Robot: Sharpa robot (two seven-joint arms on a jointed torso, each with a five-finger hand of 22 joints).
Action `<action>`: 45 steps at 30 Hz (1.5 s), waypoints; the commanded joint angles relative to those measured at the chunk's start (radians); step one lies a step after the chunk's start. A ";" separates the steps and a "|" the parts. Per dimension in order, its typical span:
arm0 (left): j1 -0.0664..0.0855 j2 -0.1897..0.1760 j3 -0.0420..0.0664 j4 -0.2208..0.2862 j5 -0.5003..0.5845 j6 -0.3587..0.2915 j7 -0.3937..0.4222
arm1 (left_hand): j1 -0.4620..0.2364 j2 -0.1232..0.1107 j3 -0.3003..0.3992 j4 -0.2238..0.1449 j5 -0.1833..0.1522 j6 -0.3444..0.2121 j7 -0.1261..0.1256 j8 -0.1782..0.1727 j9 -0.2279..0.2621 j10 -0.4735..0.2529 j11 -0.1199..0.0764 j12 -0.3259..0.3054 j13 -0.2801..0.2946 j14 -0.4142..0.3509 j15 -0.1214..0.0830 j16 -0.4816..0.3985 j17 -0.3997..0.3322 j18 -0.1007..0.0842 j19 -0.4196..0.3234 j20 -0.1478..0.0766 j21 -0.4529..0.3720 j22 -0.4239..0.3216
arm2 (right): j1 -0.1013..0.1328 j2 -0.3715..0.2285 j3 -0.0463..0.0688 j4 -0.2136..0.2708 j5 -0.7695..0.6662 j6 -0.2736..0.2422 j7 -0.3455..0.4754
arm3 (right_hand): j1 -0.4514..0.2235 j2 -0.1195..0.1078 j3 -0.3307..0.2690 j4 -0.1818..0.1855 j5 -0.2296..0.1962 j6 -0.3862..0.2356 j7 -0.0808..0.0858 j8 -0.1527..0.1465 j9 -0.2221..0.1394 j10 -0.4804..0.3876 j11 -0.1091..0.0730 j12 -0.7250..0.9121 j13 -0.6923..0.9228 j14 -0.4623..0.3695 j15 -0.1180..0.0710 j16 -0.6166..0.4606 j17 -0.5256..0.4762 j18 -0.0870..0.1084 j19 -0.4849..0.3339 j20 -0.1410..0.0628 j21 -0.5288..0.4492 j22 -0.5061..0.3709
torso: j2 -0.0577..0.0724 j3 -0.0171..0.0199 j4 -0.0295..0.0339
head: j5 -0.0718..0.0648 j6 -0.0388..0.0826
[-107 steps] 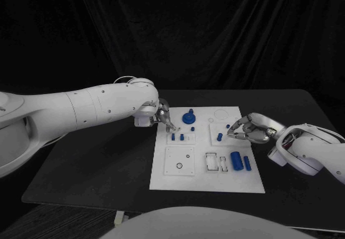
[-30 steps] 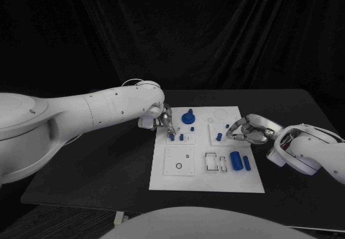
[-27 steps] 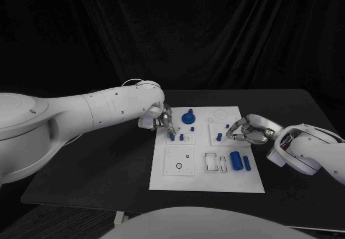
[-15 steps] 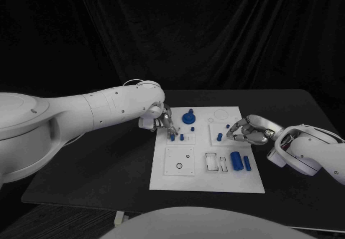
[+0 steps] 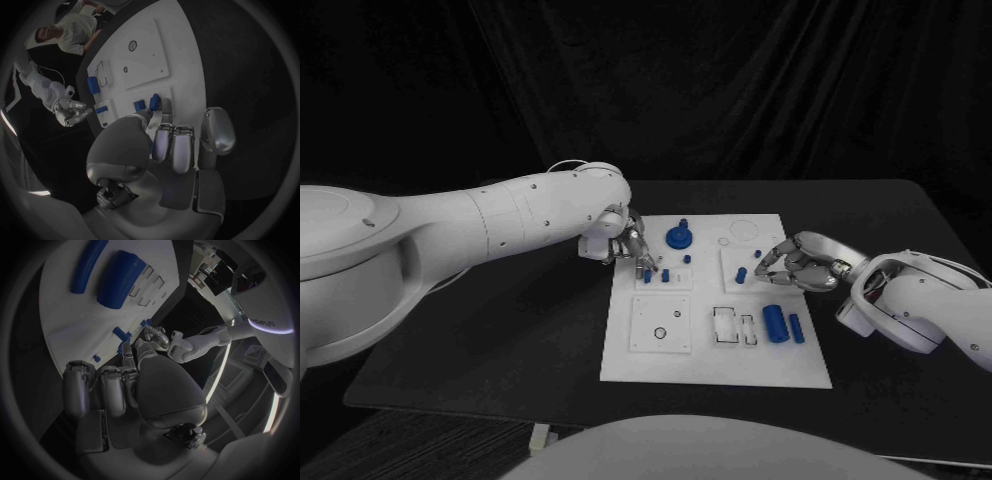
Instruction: Assemble the parts on the task board
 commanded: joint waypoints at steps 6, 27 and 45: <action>-0.003 0.000 0.000 0.004 0.012 -0.007 0.010 | 0.010 -0.009 0.005 -0.011 0.048 0.000 -0.011 0.046 0.050 0.017 -0.003 0.002 0.137 0.075 0.004 0.001 0.211 0.010 0.006 0.001 0.005 0.160 | -0.003 0.000 0.001 0.000 0.000 0.018 -0.021 | 0.010 0.000 0.001 -0.006 0.009 0.000 -0.002 -0.001 0.002 0.108 -0.006 -0.003 0.073 0.102 -0.007 0.003 0.263 0.009 0.029 -0.003 -0.005 0.220 | 0.000 -0.0002 0.0000 | 0.000 0.000; -0.003 -0.004 0.000 0.010 0.012 -0.026 0.032 | 0.034 -0.050 0.084 -0.023 0.127 -0.060 -0.019 0.134 0.167 0.020 -0.012 0.006 0.139 0.076 -0.003 0.003 0.212 0.008 0.009 -0.007 0.009 0.161 | -0.004 0.001 0.001 -0.002 0.000 0.036 -0.031 | 0.011 0.005 0.004 -0.007 0.019 0.002 -0.002 0.001 0.002 0.108 -0.006 -0.003 0.073 0.102 -0.007 0.003 0.263 0.010 0.028 -0.002 -0.007 0.219 | 0.000 -0.0002 -0.0001 | 0.002 0.000; -0.002 -0.009 0.000 0.015 0.012 -0.014 0.008 | -0.057 -0.045 0.058 0.002 -0.044 -0.056 -0.014 0.145 0.183 0.018 -0.007 0.002 0.135 0.073 0.001 -0.006 0.205 0.009 0.011 -0.004 0.009 0.160 | -0.005 0.001 0.001 -0.002 0.000 0.043 -0.035 | 0.010 0.009 0.007 -0.007 0.029 0.002 -0.002 0.000 0.003 0.108 -0.007 -0.003 0.073 0.102 -0.008 0.003 0.263 0.010 0.027 -0.003 -0.008 0.219 | 0.000 -0.0001 -0.0001 | 0.003 0.000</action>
